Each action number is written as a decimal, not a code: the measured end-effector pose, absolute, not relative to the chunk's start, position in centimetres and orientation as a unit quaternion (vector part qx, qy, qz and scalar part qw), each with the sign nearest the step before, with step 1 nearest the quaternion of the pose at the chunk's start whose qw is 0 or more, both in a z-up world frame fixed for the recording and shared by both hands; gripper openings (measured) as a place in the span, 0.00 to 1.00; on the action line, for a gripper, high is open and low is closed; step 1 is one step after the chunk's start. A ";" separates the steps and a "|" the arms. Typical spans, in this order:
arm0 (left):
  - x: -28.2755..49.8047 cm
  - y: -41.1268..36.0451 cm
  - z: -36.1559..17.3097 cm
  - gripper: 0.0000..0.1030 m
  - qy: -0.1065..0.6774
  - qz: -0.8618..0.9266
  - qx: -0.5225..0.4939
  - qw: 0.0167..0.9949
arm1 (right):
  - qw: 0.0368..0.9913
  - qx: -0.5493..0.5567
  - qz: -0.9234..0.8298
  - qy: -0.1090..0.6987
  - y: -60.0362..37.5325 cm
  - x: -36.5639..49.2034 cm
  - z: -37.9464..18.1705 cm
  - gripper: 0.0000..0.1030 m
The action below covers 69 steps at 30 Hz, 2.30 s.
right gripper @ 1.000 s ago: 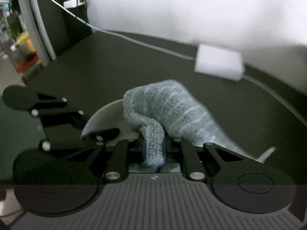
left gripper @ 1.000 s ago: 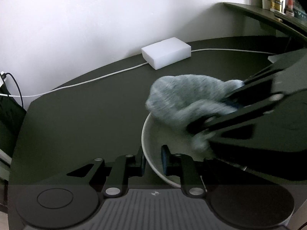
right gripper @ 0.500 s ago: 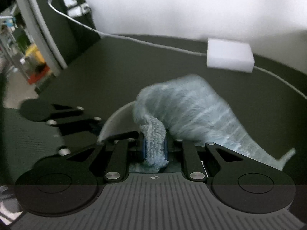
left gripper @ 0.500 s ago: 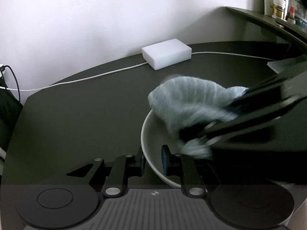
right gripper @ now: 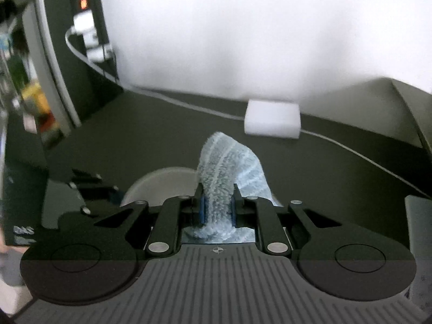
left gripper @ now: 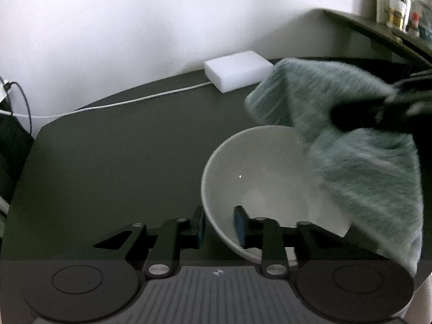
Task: Clean bowl
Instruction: 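Rub the towel around the bowl's inner wall with the right gripper while the left holds the rim, then sweep the towel across the bowl interior with the right gripper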
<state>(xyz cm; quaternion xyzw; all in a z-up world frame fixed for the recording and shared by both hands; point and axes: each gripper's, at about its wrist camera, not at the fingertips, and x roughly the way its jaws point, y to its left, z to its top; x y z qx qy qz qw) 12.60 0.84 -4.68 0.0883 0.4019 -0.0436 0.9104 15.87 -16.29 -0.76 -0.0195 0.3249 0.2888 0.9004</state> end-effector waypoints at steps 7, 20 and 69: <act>15.2 0.0 -4.4 0.34 0.386 -0.084 0.154 0.906 | 0.869 0.006 0.338 0.363 -14.0 19.0 -2.9 0.17; 13.1 -0.1 -5.0 0.15 0.398 -0.067 0.126 0.906 | 0.847 -0.080 0.324 0.414 -8.7 20.6 -6.4 0.16; 15.6 -0.5 -4.8 0.18 0.394 -0.090 0.167 0.899 | 0.885 -0.032 0.310 0.345 -14.3 16.7 -1.1 0.17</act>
